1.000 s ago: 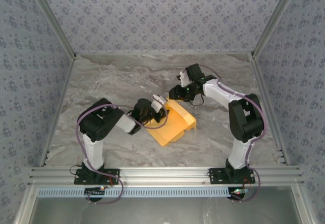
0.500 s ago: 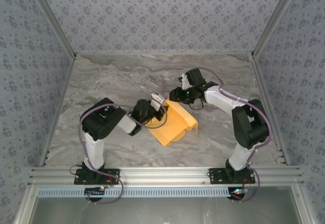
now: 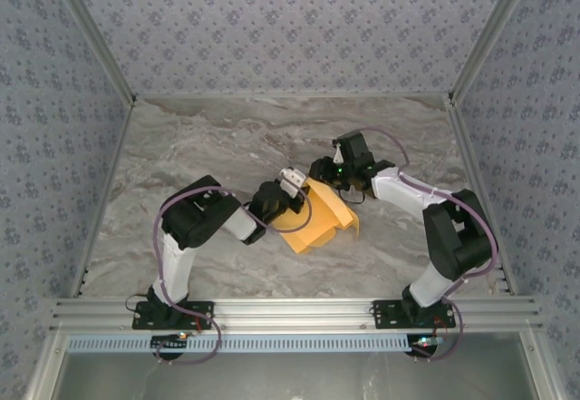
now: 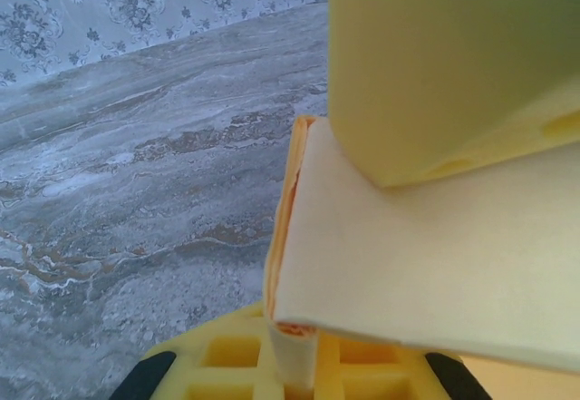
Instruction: Fold the paper box
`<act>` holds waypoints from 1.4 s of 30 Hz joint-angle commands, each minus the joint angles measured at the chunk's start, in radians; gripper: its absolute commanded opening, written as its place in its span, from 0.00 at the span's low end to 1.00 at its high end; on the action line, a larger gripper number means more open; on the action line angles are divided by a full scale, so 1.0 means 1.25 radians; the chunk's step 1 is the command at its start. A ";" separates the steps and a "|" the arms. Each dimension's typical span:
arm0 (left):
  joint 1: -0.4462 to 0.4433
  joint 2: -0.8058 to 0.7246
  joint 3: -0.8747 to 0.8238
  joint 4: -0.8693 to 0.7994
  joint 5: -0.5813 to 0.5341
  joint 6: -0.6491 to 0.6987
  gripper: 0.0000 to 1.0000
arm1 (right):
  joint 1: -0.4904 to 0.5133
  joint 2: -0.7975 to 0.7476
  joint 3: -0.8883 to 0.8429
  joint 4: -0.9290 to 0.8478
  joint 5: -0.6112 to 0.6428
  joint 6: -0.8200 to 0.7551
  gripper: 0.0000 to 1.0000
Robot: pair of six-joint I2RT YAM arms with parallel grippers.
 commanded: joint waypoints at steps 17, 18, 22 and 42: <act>0.011 -0.030 0.022 -0.112 -0.089 -0.050 0.00 | -0.042 -0.073 -0.027 -0.105 -0.162 -0.095 0.56; 0.015 -0.036 0.015 -0.110 -0.090 -0.058 0.00 | -0.052 -0.090 -0.028 -0.103 -0.174 -0.127 0.59; 0.026 -0.050 -0.009 -0.108 -0.096 -0.073 0.00 | -0.098 -0.159 -0.041 -0.105 -0.200 -0.192 0.65; 0.104 -0.237 -0.106 -0.212 -0.037 -0.099 0.00 | -0.260 -0.461 -0.375 0.176 -0.132 -0.674 0.76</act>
